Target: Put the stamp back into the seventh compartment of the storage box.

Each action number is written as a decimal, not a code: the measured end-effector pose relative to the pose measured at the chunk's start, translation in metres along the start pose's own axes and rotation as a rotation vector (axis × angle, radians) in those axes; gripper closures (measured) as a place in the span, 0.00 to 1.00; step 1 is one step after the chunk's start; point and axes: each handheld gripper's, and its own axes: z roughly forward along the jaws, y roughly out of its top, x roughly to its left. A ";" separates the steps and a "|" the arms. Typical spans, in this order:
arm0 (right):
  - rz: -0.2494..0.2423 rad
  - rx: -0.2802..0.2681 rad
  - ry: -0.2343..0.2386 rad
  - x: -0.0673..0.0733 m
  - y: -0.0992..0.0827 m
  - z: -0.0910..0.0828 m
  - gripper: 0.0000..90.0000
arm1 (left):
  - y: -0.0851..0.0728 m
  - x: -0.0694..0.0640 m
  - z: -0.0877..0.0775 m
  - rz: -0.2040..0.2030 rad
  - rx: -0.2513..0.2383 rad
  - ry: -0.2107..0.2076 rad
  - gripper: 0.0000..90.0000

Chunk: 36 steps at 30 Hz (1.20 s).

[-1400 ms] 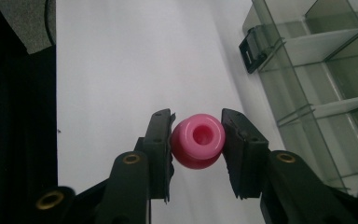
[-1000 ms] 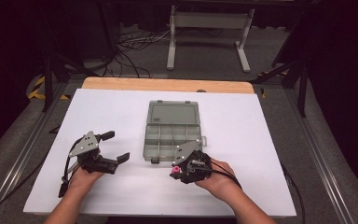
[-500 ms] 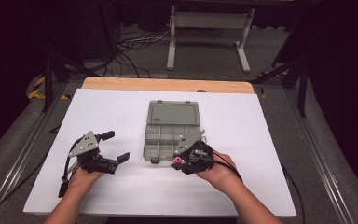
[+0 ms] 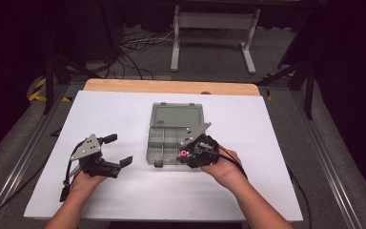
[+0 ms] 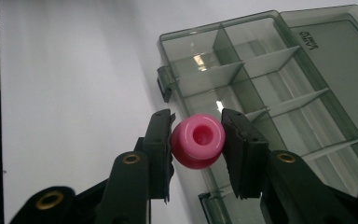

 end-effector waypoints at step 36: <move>0.161 0.047 -0.045 -0.046 -0.007 0.026 0.72 | -0.001 0.002 0.000 0.006 0.002 0.007 0.00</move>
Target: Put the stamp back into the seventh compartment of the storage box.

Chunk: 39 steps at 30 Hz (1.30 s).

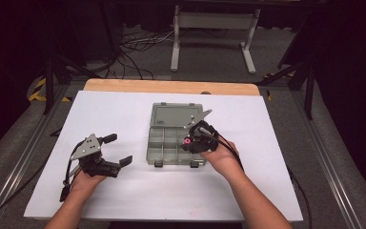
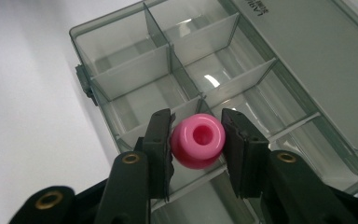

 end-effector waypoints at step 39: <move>-0.015 0.122 0.055 0.001 -0.004 0.025 0.72 | -0.001 0.000 0.002 -0.002 0.006 -0.011 0.00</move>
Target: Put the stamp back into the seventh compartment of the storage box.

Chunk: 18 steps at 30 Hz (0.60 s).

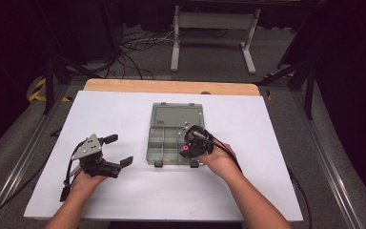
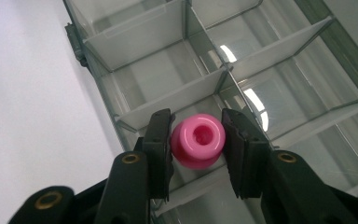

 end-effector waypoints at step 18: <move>-0.013 0.032 0.015 0.002 0.001 0.008 0.71 | 0.000 0.000 0.001 0.002 0.006 -0.007 0.00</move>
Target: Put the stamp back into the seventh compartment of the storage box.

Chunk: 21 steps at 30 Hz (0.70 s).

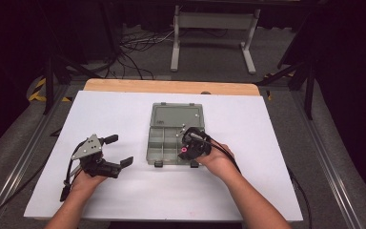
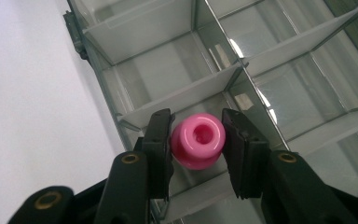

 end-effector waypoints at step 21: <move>0.011 -0.135 -0.087 0.006 0.001 -0.041 0.29 | 0.003 0.001 0.001 -0.046 0.002 0.003 0.00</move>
